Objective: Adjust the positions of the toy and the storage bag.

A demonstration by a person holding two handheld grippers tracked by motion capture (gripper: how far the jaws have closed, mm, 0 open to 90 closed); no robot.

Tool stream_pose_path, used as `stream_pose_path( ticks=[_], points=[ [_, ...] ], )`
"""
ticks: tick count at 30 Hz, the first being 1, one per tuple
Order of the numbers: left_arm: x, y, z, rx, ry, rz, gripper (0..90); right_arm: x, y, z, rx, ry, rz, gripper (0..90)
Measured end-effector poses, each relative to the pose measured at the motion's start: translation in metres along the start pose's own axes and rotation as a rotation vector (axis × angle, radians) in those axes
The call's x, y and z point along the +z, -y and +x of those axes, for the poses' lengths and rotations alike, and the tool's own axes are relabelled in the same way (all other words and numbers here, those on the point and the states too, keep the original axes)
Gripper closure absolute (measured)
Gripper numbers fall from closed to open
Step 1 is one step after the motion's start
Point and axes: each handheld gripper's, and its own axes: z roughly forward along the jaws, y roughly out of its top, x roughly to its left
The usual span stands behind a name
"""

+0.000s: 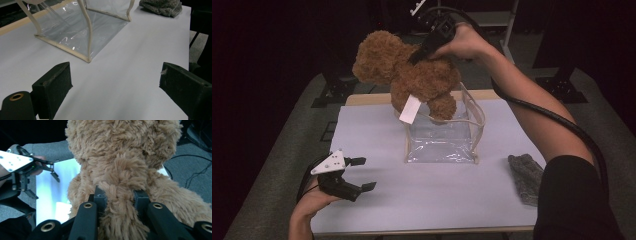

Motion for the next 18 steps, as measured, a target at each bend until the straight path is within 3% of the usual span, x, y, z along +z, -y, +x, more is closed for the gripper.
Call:
stream_pose_path(
  ticks=[9,14,18],
  points=[
    [0.002,0.001,0.000,-0.007,0.000,0.008,9.6,0.014,0.024,-0.007,0.040,-0.025,-0.003,70.8],
    [0.004,0.001,0.000,-0.004,0.004,0.016,9.6,0.022,0.048,-0.026,0.096,-0.032,-0.017,70.8],
    [0.004,0.002,0.000,-0.005,0.003,0.020,9.6,0.025,0.056,-0.032,0.119,-0.033,-0.016,70.7]
  ],
)
